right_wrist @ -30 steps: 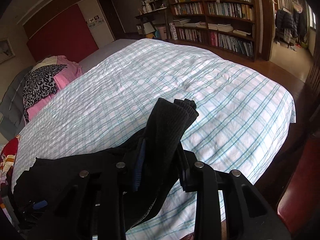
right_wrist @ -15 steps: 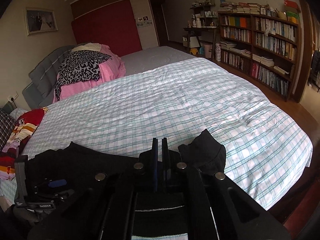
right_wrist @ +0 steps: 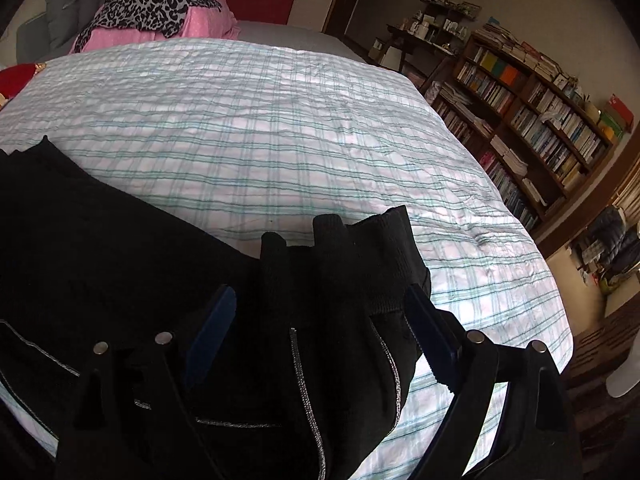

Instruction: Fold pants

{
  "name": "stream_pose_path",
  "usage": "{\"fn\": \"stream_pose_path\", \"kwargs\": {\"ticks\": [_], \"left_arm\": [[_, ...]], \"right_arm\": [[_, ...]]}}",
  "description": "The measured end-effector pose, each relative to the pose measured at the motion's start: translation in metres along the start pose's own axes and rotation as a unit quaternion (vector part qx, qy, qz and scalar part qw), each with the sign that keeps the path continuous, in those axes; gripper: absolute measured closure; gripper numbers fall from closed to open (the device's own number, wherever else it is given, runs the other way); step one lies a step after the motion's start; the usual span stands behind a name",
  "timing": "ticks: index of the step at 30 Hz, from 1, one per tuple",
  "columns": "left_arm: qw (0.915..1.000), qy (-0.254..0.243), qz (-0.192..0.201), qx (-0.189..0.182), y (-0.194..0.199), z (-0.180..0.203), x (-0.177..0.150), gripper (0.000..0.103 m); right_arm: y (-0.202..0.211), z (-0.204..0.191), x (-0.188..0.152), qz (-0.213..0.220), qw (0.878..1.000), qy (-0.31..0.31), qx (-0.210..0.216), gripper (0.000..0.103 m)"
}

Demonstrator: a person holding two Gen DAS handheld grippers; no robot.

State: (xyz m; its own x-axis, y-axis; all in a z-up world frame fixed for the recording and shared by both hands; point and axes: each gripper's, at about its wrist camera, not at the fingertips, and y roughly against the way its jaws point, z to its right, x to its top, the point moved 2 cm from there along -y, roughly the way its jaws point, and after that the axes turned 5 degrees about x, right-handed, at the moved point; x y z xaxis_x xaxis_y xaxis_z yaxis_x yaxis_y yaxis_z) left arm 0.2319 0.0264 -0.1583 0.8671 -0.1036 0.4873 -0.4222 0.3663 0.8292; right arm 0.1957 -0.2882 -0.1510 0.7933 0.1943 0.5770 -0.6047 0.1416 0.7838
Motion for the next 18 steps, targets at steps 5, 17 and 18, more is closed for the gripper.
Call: {"fn": "stream_pose_path", "kwargs": {"ticks": [5,17,18], "left_arm": [[1.0,0.003,-0.006,0.006,-0.004,0.0,0.0,0.024],[0.9999,0.009,-0.006,0.002,0.0,-0.005,-0.002,0.024],[0.9999,0.011,-0.005,0.002,0.0,-0.007,-0.002,0.024]], "right_arm": [[-0.023,0.022,-0.005,-0.025,0.998,-0.053,0.028,0.04],[0.043,0.038,0.012,0.041,0.984,-0.148,0.085,0.083],[0.049,0.038,0.014,0.049,0.982,-0.155,0.092,0.083]]}}
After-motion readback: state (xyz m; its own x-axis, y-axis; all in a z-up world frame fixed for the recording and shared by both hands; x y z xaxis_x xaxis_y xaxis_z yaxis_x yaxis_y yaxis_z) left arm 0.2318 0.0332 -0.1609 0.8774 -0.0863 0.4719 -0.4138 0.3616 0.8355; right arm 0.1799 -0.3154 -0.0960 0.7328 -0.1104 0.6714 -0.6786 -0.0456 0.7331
